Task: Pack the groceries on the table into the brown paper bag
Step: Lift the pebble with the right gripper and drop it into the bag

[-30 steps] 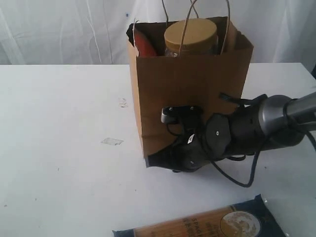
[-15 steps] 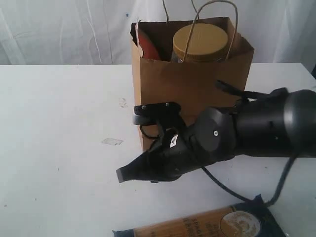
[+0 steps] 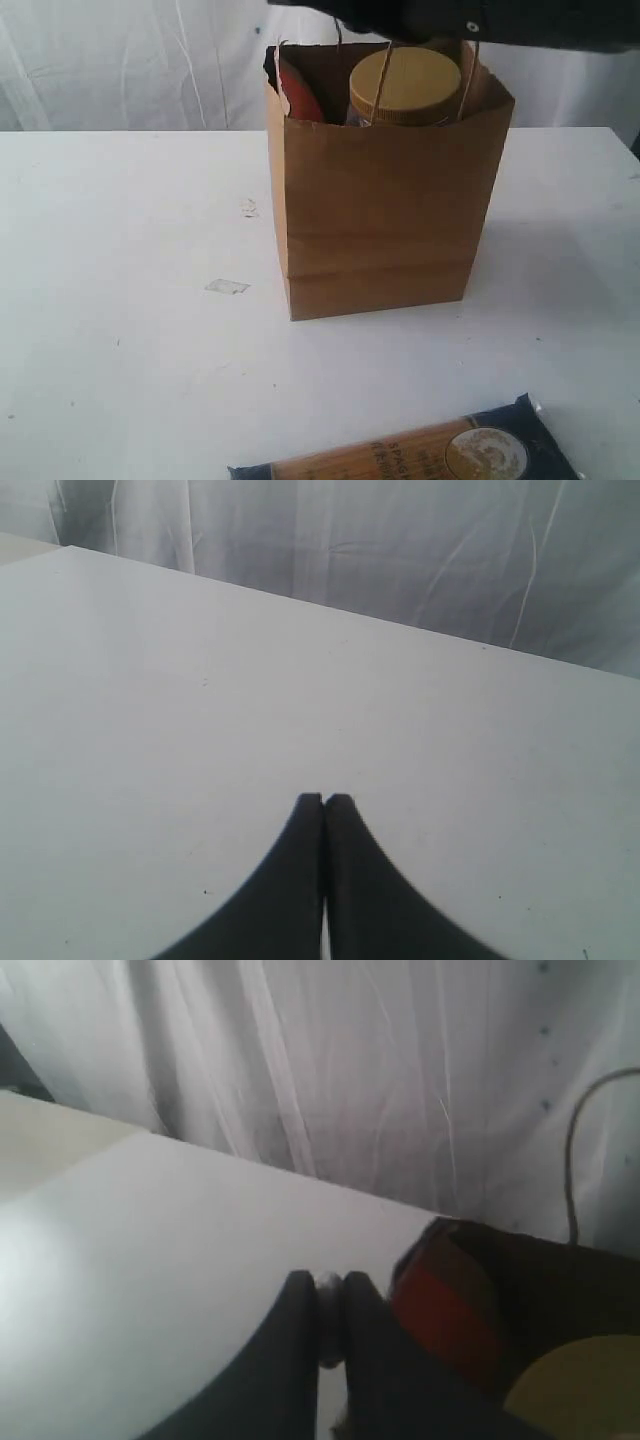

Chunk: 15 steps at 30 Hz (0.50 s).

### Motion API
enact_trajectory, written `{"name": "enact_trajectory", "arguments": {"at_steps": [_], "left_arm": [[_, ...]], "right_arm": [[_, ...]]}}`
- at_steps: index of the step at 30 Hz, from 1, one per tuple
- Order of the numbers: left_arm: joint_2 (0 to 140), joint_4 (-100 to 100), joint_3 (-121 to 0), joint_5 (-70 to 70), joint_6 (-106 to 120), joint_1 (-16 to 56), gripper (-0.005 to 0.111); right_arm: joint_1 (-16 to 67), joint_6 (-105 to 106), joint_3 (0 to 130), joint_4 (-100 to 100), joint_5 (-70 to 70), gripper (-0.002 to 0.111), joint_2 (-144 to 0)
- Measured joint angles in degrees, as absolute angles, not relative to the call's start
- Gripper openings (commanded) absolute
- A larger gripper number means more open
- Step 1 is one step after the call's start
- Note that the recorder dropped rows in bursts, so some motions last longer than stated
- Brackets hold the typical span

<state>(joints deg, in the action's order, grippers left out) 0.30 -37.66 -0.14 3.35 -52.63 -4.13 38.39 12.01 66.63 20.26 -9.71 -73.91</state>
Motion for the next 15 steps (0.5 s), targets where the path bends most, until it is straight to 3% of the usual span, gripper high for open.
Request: {"name": "enact_trajectory", "arguments": {"at_steps": [6,15], "left_arm": [[0.30,-37.66,-0.14,3.35,-52.63,-4.13,0.000],[0.30,-37.66,-0.14,3.35,-52.63,-4.13,0.000]], "right_arm": [[34.92,12.14,74.94,18.01,-19.36,0.000,-81.52],[34.78,12.61,76.35,12.38,-21.21,0.004,-85.47]]}}
